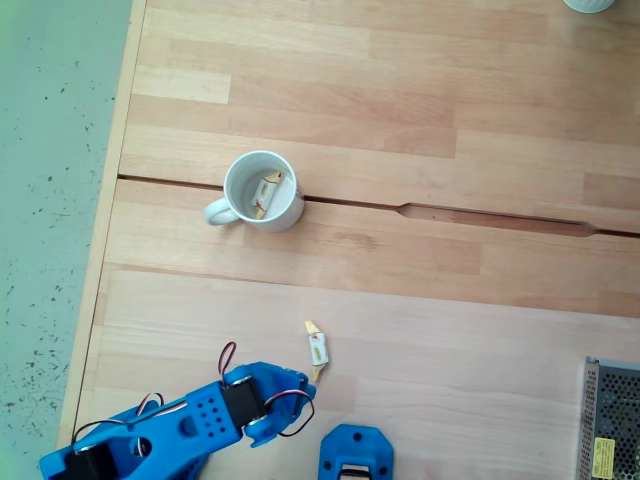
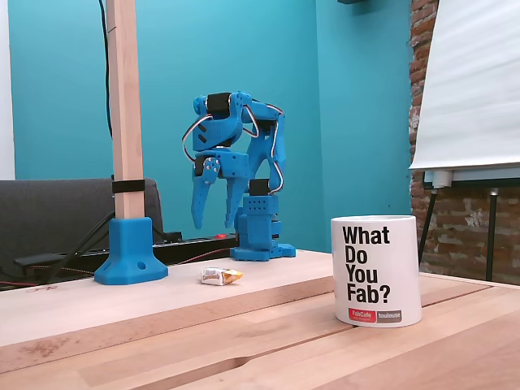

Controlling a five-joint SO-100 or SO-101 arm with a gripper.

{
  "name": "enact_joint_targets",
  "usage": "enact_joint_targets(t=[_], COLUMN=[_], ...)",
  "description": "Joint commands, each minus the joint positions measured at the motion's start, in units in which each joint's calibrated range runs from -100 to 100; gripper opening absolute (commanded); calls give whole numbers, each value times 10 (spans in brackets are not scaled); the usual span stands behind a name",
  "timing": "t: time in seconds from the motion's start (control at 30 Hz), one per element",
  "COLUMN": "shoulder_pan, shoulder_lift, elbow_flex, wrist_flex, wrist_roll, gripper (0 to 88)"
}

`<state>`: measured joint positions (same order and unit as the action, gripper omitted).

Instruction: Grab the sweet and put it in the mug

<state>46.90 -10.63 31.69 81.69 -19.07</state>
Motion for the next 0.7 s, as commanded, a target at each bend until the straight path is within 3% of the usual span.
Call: enact_joint_targets(t=[0.0,0.2,0.67], shoulder_pan=[6,3,-70], shoulder_lift=[49,138,152], elbow_flex=[-50,-121,-130], wrist_flex=[-4,1,-2], wrist_roll=[4,0,-1], gripper=[217,217,215])
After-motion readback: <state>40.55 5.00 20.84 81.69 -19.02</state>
